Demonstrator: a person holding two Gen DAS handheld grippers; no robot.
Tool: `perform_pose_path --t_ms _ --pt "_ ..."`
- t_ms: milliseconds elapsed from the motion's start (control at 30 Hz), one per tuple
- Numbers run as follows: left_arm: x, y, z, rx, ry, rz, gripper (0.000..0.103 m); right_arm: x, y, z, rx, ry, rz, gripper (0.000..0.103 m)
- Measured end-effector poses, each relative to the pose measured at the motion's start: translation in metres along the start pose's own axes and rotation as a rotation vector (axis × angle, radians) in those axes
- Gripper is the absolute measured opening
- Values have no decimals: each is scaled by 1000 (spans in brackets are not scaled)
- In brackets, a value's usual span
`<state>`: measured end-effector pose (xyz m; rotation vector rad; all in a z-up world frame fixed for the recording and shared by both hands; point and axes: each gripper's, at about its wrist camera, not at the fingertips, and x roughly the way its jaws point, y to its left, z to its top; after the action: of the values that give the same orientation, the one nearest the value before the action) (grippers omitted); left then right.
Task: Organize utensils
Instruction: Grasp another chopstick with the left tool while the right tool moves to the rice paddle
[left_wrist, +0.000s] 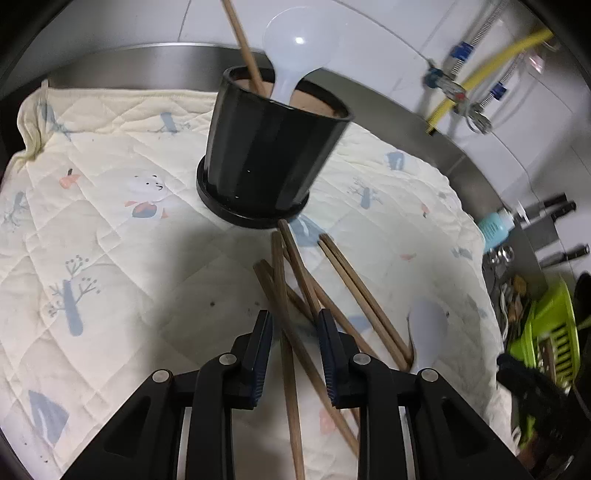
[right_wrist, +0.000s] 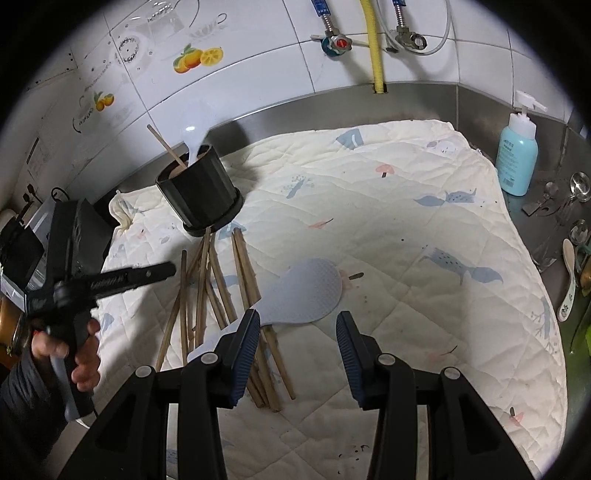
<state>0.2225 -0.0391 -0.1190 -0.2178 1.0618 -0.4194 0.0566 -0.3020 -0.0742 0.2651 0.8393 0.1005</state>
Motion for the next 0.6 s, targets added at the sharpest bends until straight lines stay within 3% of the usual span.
perform_pose_path --t_ms 167,467,600 --pt "18 10 14 -84 17 -9 27 3 -3 -1 14 8 1 47" --pt "36 21 19 -147 42 -30 27 13 -3 2 25 25 4 47" --pt "41 24 19 -159 44 -44 18 17 -1 3 16 33 8 47"
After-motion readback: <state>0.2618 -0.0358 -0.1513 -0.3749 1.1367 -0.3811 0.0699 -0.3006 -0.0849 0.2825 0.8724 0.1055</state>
